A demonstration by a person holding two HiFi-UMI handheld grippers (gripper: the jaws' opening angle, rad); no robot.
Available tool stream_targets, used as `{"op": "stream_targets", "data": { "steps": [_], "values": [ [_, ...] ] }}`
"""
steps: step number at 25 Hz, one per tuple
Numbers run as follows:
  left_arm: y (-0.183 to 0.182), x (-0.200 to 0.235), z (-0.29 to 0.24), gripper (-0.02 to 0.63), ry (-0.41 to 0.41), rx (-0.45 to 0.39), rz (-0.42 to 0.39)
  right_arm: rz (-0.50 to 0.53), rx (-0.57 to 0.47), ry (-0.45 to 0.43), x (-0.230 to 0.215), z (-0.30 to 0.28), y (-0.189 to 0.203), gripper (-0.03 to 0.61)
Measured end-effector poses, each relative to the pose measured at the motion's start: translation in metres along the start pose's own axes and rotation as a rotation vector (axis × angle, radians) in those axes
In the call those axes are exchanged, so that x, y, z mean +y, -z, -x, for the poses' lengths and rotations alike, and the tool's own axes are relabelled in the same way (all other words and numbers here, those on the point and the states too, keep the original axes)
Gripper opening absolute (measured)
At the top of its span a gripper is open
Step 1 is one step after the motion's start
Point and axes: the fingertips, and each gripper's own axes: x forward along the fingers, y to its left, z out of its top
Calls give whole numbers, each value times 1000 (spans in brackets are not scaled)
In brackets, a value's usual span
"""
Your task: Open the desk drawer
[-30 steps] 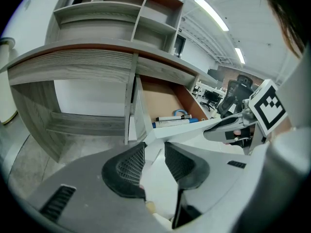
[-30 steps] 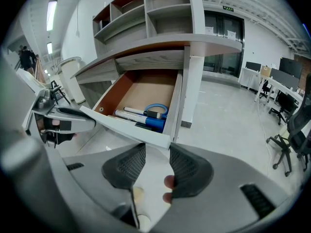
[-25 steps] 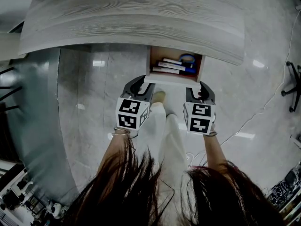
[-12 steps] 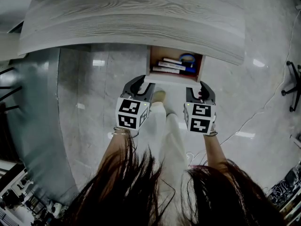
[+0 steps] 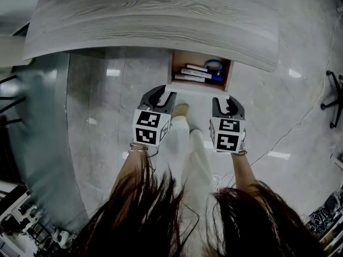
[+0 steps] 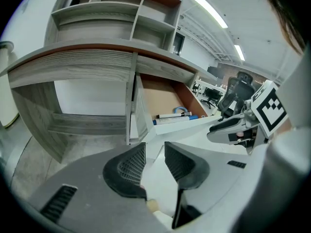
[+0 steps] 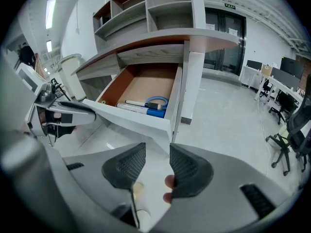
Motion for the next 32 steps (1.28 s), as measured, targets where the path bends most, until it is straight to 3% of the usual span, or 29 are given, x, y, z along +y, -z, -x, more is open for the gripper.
{"op": "stream_targets", "data": {
  "steps": [16, 32],
  "values": [
    [17, -22, 29, 123, -23, 15, 12, 20, -2, -5, 3, 30, 14, 144],
    [6, -60, 63, 86, -51, -13, 19, 3, -21, -3, 4, 72, 20, 114]
  ]
}}
